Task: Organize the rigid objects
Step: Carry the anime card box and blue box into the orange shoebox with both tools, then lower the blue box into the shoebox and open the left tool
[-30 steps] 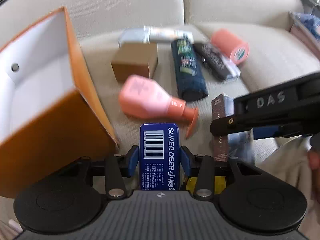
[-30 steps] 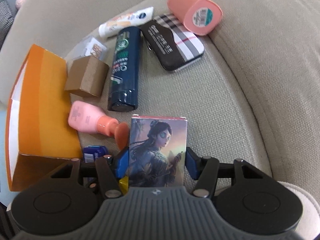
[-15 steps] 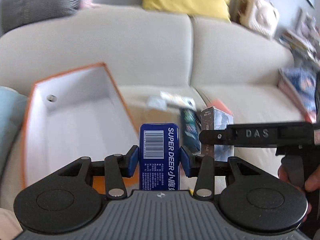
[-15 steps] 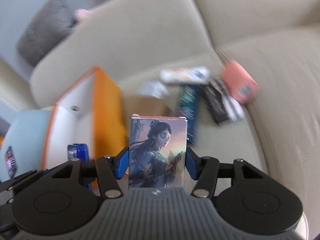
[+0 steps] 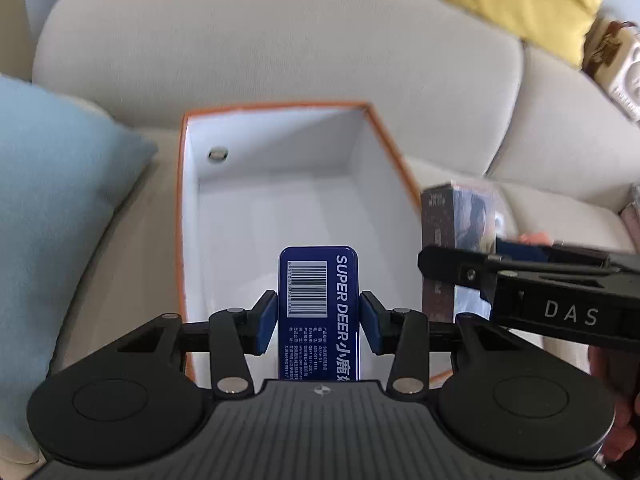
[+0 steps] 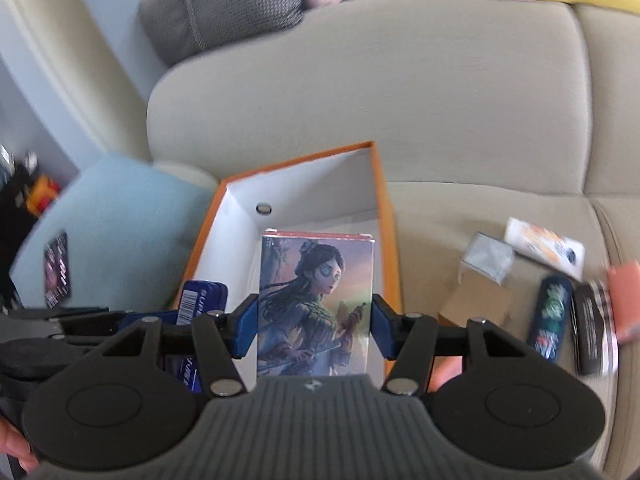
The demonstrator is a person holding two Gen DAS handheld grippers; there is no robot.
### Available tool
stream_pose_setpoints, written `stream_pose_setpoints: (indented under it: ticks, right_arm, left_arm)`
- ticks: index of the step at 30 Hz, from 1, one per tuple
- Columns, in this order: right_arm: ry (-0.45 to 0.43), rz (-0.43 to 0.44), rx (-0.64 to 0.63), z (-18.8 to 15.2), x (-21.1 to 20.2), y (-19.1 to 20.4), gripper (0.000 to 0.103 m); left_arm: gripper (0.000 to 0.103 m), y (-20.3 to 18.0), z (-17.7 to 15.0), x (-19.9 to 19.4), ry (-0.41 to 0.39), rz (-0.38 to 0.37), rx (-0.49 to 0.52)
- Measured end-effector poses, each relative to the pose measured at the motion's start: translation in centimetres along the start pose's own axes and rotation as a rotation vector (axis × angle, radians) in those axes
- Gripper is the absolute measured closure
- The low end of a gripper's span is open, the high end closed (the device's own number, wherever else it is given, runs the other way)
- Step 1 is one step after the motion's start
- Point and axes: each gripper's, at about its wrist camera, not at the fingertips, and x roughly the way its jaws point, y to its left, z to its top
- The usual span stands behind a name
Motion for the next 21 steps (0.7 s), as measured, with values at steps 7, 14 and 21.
stream_pose_setpoints:
  ticks: [7, 14, 21]
  right_arm:
    - [0.124, -0.041, -0.126, 1.2, 5.1, 1.1, 0.044]
    - [0.226, -0.024, -0.184, 0.8, 7.7, 1.1, 0.044]
    - [0.295, -0.018, -0.185, 0.3, 9.8, 1.2, 0.044]
  left_arm:
    - [0.053, -0.1, -0.1, 3.0, 0.073, 0.038, 0.129]
    - [0.053, 0.6, 0.1, 6.2, 0.159, 0.076, 0.186]
    - [0.053, 0.0, -0.1, 8.0, 0.249, 0.11, 0.206]
